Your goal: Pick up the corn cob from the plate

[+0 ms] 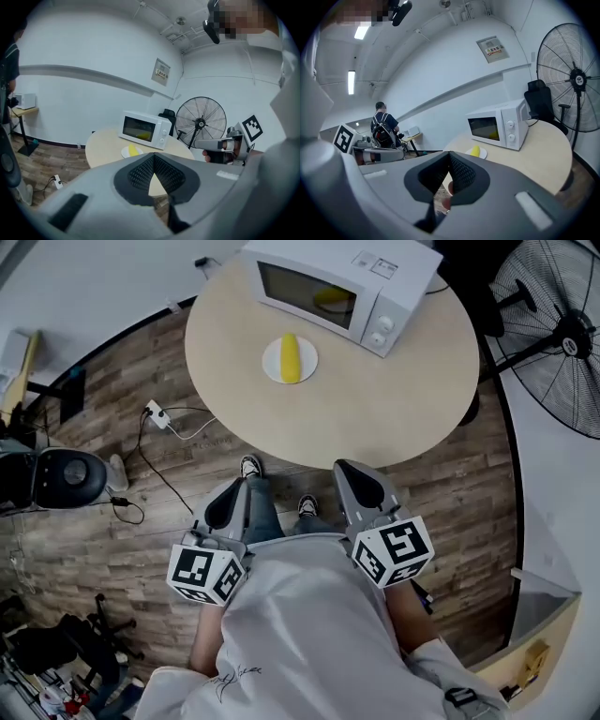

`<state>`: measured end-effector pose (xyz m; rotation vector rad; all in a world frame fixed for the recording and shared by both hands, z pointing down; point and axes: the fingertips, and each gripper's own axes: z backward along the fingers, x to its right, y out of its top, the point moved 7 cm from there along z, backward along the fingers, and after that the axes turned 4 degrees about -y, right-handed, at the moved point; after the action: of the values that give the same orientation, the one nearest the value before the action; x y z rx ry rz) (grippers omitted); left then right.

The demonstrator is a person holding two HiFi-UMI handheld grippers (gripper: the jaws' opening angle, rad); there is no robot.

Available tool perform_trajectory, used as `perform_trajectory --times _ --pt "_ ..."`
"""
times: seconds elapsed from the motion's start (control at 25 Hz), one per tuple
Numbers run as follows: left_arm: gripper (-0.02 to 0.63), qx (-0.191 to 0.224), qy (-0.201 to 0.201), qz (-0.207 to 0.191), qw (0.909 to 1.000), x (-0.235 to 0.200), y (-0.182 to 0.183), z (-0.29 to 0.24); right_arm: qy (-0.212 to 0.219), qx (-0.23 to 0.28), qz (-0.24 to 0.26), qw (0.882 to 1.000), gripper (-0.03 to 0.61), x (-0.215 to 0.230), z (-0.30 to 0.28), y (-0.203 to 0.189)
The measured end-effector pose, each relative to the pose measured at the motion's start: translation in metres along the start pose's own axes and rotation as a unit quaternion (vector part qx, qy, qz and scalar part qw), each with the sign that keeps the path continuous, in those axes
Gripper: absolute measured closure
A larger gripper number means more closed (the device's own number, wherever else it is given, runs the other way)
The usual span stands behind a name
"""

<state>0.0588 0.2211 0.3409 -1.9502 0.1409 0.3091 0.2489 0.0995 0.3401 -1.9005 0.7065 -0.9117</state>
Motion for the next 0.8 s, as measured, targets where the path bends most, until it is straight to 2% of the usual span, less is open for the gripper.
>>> perform_trajectory --times 0.36,0.8 --pt "0.614 -0.007 -0.042 -0.022 0.9989 -0.023 0.026 -0.041 -0.04 0.014 -0.007 0.999 0.566 0.011 -0.018 0.017" --pt "0.614 -0.018 -0.087 -0.033 0.9955 -0.073 0.061 -0.088 -0.079 0.026 -0.019 0.996 0.565 0.013 -0.07 0.042"
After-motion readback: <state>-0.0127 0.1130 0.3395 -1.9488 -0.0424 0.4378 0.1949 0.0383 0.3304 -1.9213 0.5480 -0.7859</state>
